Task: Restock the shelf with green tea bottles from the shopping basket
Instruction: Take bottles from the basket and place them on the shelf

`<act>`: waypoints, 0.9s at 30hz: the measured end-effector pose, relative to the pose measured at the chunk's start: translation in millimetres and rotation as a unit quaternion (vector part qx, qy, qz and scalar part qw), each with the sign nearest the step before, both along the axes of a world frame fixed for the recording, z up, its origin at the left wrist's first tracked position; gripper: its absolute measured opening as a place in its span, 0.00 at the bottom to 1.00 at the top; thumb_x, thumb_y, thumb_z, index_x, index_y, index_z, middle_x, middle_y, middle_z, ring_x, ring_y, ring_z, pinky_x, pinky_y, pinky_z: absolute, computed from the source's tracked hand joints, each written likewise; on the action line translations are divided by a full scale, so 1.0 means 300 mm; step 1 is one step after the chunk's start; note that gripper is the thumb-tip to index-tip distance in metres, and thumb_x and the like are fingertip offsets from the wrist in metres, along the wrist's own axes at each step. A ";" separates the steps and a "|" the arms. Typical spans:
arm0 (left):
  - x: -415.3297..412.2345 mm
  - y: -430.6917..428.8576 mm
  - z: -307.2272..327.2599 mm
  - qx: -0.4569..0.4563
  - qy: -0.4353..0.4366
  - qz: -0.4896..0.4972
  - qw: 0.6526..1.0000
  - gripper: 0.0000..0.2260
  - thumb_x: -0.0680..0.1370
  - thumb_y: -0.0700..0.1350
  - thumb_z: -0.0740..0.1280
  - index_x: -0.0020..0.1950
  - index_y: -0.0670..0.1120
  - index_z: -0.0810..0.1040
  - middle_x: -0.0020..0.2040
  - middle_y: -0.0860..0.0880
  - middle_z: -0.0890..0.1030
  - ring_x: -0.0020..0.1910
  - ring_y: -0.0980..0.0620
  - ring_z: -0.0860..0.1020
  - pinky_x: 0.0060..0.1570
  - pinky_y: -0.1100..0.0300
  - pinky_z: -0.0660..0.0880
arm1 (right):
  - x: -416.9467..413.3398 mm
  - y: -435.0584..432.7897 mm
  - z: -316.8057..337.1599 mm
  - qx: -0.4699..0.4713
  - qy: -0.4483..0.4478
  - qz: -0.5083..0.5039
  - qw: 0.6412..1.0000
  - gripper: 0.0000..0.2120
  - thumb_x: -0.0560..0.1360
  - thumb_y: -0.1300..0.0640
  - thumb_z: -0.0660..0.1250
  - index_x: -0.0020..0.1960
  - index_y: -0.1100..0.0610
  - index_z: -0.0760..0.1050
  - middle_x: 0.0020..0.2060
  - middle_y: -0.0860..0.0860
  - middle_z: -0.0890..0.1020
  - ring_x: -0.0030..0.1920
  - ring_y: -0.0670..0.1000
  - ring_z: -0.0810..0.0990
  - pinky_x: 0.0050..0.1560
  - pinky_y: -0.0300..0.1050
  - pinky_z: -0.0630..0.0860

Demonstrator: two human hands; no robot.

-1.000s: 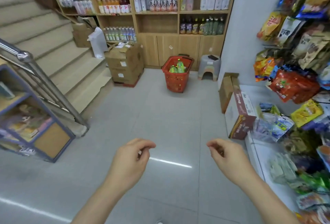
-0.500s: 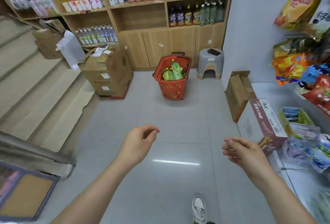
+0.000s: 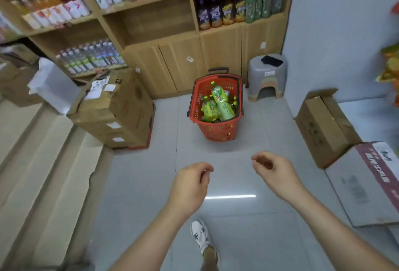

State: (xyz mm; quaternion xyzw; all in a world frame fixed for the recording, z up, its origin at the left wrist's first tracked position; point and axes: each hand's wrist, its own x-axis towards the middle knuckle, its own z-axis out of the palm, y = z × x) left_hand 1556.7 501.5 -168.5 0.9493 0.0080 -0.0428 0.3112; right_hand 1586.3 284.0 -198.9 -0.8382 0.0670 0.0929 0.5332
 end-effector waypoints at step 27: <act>2.378 0.492 -0.839 0.020 0.096 -0.186 0.978 0.17 0.77 0.41 0.65 0.66 0.46 0.75 0.61 0.46 0.78 0.59 0.48 0.76 0.60 0.54 0.72 | 2.060 0.633 -0.885 0.032 0.066 -0.259 0.963 0.37 0.66 0.42 0.75 0.69 0.52 0.66 0.58 0.45 0.74 0.60 0.48 0.74 0.61 0.47 0.72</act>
